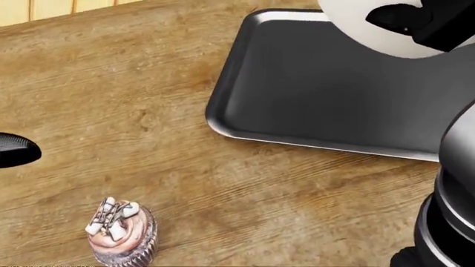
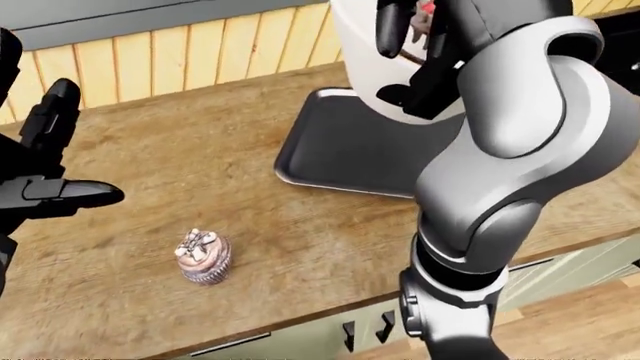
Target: Pick up the bowl with cake and place it on the tray. Pick up the cupcake and place it on the tray.
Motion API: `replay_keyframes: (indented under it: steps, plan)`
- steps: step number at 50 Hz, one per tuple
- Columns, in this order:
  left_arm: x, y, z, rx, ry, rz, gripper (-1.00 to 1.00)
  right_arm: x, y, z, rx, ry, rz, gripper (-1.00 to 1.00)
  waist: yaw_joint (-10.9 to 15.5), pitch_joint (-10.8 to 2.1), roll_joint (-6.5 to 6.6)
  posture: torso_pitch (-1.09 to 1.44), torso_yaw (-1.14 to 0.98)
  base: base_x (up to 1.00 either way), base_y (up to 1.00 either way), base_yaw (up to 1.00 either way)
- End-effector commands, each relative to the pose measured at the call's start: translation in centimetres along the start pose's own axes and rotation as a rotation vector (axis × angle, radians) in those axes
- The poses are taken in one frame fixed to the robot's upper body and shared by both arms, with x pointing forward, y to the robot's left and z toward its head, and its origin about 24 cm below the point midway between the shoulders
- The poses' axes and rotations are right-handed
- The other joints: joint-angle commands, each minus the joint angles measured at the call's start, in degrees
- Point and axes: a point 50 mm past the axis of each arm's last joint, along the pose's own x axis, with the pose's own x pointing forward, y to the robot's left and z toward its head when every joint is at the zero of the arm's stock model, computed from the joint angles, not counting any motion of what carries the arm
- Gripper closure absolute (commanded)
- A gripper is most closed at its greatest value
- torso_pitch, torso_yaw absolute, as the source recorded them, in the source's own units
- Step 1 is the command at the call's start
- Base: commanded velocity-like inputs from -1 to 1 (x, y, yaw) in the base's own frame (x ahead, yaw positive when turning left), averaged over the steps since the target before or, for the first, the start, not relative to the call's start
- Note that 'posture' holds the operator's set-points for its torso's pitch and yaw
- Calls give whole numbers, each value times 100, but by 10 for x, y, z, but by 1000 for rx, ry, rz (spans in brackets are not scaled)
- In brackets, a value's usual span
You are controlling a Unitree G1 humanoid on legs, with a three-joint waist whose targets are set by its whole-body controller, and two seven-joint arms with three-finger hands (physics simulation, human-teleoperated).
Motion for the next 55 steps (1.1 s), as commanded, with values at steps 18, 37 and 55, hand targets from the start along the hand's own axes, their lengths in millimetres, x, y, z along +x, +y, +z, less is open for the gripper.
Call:
replay_keyframes:
  steps: [18,37,55]
  plan:
    - [2,7,4,3,-48,20,-100,11,-9,8,-119,-47,-32,100,2,-296,221,0,0,0,0,0]
    - [-3,6,9,2,-49,22,-100,22,1,-19,-243,13,-22,100,55,-327,175,0,0,0,0,0]
    - [-2,3,9,5,-47,19,-100,17,25,-57,-308,94,11,100,48,-336,136,0,0,0,0,0]
